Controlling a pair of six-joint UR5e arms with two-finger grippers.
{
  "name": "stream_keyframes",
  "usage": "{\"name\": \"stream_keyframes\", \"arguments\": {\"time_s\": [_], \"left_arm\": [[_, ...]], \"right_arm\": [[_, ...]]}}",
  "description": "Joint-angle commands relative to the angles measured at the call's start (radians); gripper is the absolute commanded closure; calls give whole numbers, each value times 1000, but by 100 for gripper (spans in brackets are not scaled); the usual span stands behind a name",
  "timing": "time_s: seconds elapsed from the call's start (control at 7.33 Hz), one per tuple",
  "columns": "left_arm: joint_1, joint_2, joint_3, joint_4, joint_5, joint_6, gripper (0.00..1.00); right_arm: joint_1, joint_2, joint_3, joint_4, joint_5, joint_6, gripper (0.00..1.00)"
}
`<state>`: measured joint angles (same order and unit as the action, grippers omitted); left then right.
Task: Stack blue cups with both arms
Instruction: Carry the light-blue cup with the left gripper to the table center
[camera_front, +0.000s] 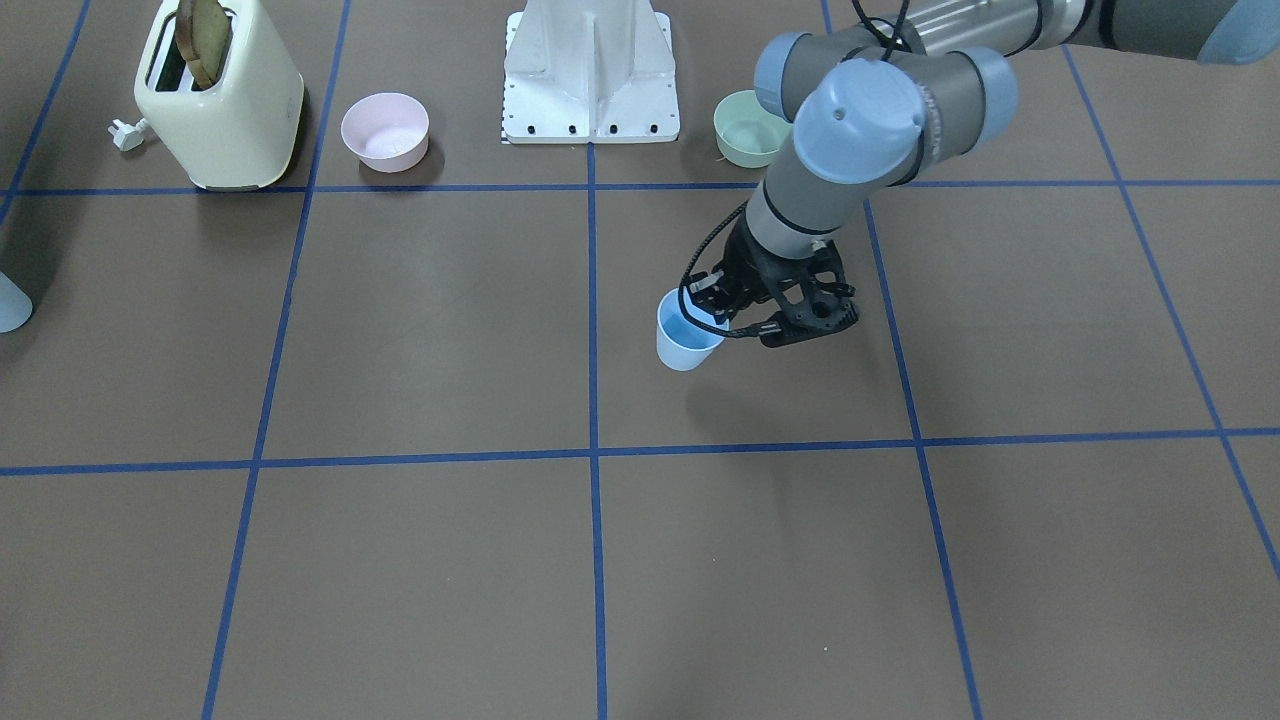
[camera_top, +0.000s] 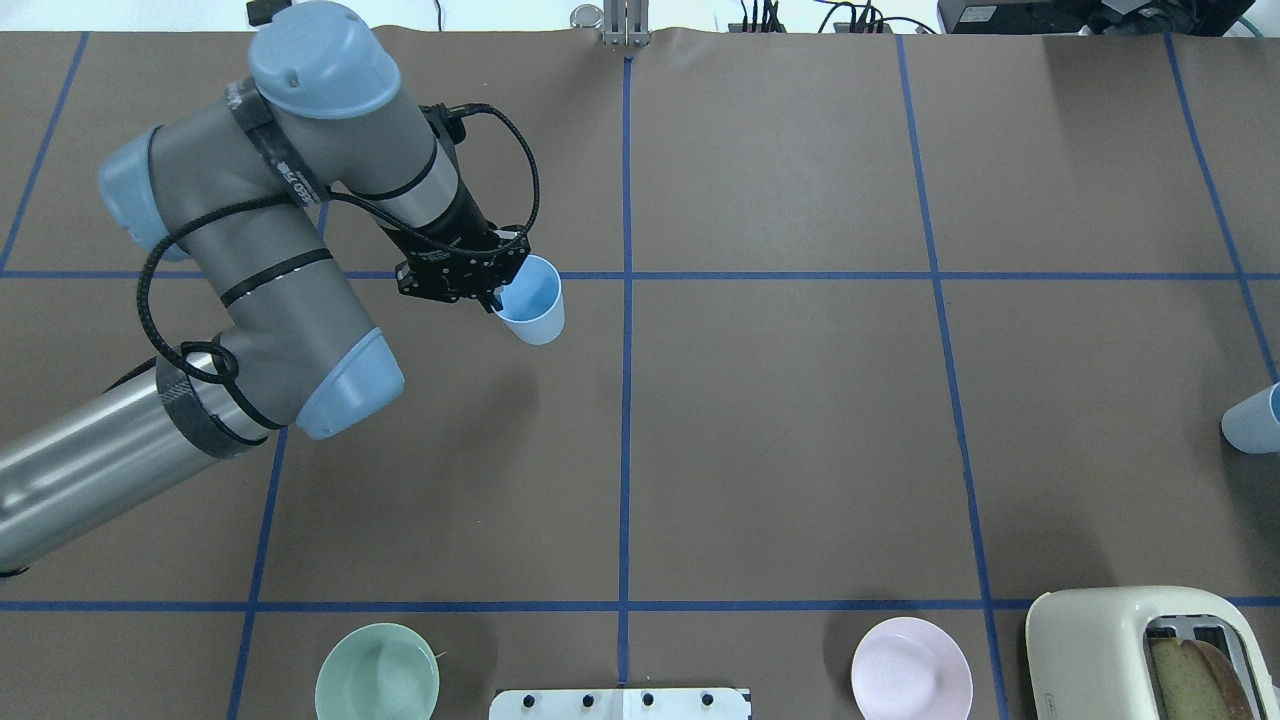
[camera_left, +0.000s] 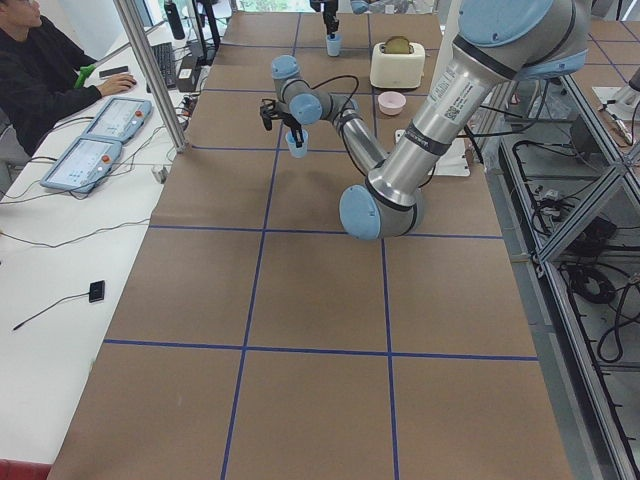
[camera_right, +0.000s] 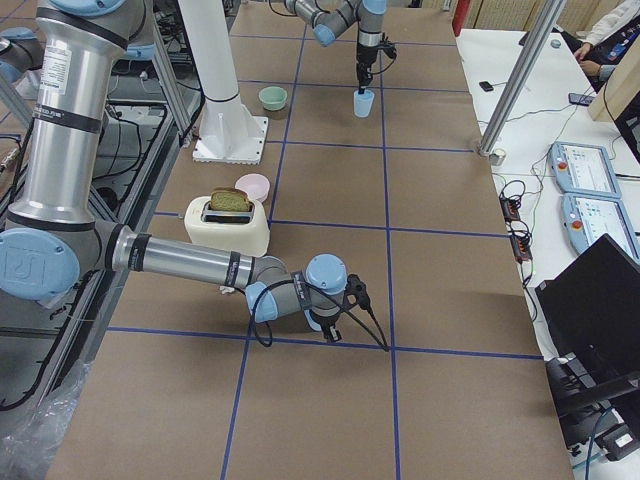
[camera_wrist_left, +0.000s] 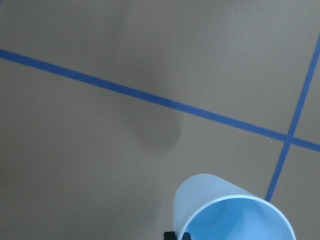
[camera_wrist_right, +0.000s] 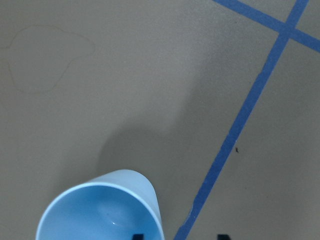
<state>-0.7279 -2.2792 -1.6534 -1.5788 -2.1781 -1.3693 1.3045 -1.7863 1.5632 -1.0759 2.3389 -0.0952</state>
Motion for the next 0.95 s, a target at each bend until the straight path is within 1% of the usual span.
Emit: {"name": "stream_keyframes", "arguments": {"time_s": [0.0, 0.14, 0.27, 0.41, 0.55, 0.68, 0.82], "left_arm": [[33, -29, 9, -1, 15, -31, 100], [59, -32, 9, -1, 33, -49, 100], [91, -40, 11, -4, 84, -77, 100], [111, -45, 14, -4, 87, -82, 100], [126, -45, 14, -7, 87, -82, 100], [148, -46, 14, -10, 98, -92, 100], [157, -61, 30, -12, 101, -109, 100]], "right_arm": [[-7, 10, 3, -5, 0, 5, 87], [-8, 19, 1, -9, 0, 5, 87], [-10, 21, 5, -9, -1, 5, 87], [-16, 21, 11, -9, -1, 5, 88], [-17, 22, 20, -9, 0, 6, 96], [-17, 22, 23, -9, -3, 6, 100], [-17, 30, 32, -9, -1, 5, 100]]}}
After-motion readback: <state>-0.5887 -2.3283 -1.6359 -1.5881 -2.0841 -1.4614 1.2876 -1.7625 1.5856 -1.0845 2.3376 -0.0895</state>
